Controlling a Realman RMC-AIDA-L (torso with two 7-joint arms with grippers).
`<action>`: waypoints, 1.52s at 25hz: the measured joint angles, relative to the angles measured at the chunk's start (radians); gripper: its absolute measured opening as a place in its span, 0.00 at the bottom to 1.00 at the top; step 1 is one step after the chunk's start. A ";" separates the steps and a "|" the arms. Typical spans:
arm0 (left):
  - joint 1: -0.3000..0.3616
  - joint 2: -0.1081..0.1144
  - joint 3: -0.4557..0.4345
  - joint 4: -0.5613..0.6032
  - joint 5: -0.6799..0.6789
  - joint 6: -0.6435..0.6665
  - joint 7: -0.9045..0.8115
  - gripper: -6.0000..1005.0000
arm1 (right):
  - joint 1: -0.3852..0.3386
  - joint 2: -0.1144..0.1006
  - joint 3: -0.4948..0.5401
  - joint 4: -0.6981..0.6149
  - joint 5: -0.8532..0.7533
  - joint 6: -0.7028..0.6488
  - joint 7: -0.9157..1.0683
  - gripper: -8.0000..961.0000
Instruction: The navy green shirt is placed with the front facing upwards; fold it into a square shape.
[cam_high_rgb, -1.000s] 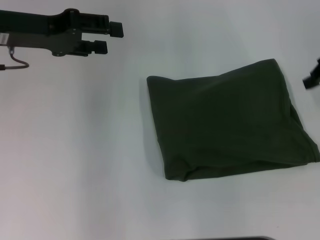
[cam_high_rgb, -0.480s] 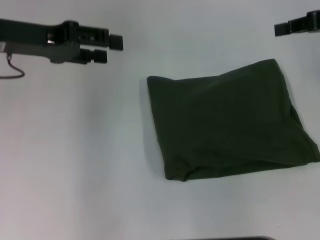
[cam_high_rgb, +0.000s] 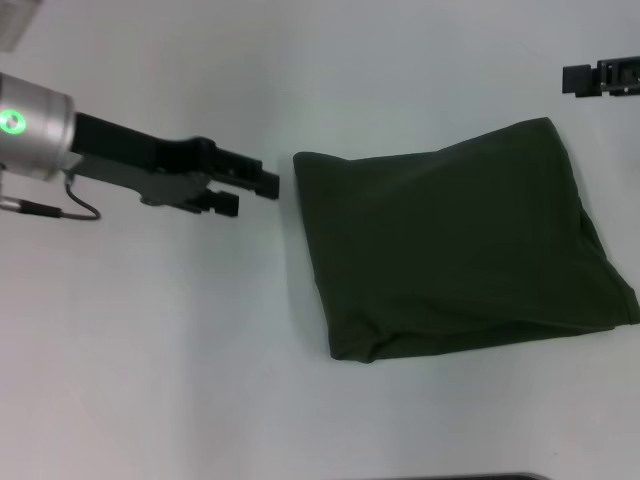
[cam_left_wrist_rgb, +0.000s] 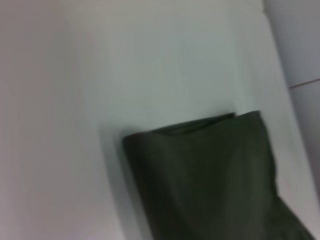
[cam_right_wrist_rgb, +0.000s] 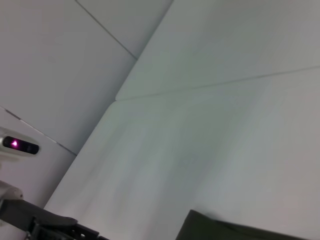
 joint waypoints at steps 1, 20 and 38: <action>-0.005 -0.011 0.008 0.001 0.022 -0.014 -0.007 0.72 | -0.005 0.000 0.000 0.000 0.000 -0.002 0.001 0.48; -0.063 -0.091 0.142 0.101 0.085 -0.152 -0.017 0.73 | -0.035 -0.004 0.020 0.003 -0.002 -0.007 -0.001 0.94; -0.132 -0.098 0.158 0.253 0.041 -0.253 -0.070 0.70 | -0.035 -0.003 0.030 0.003 -0.001 -0.009 0.000 0.95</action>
